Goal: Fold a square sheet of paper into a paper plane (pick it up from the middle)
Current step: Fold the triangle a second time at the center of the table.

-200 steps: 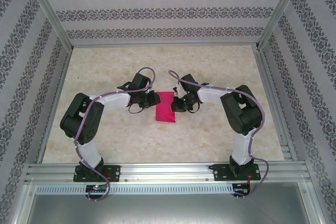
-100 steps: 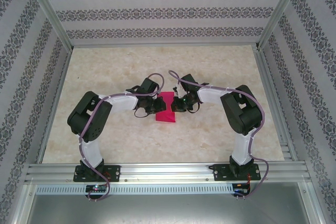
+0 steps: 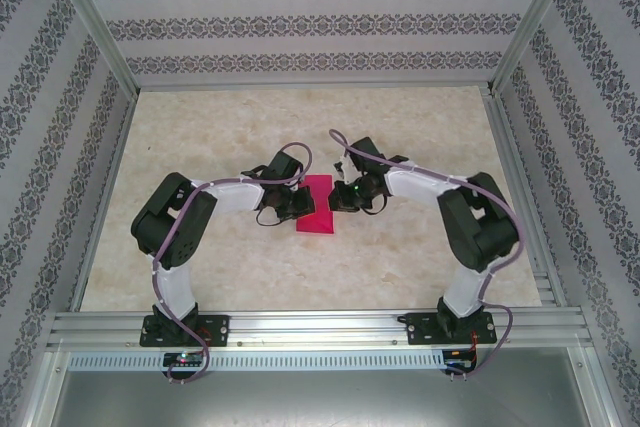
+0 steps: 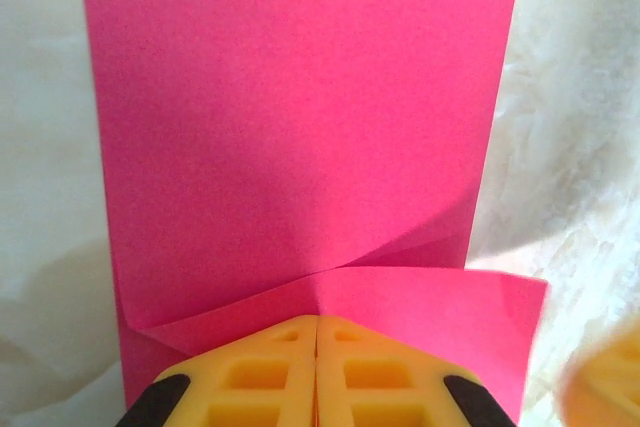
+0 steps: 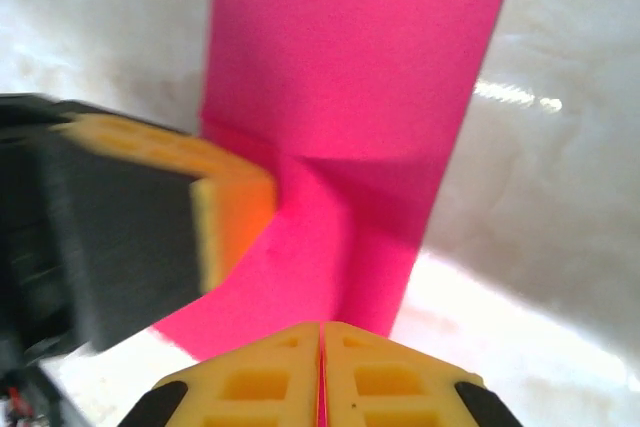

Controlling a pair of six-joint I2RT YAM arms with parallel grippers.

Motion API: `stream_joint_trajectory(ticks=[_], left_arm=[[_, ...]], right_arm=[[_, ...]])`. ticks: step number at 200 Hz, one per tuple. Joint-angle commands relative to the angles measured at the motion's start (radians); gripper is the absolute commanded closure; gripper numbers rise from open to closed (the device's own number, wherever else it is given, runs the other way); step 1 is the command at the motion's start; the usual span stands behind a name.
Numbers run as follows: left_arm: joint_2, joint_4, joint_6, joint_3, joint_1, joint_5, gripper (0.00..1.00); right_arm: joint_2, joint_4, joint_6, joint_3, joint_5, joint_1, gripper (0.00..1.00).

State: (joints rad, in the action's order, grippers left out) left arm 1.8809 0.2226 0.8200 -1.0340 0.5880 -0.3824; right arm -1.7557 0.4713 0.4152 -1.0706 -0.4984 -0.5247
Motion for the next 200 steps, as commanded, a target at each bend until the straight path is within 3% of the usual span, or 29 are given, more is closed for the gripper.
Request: stream_joint_trajectory(ticks=[1,67,200], left_arm=[[0.029,0.118,0.012,0.04,0.016,0.098,0.92],[0.04,0.132,0.026,0.032,0.028,0.116,0.93],[0.035,0.154,0.042,0.041,0.027,0.152,0.94]], right_arm=[[0.075,0.016,0.037,0.051,-0.009,-0.042,0.9],[0.018,0.005,0.089,0.046,0.033,-0.125,0.92],[-0.045,0.036,0.083,0.072,0.092,-0.127,0.93]])
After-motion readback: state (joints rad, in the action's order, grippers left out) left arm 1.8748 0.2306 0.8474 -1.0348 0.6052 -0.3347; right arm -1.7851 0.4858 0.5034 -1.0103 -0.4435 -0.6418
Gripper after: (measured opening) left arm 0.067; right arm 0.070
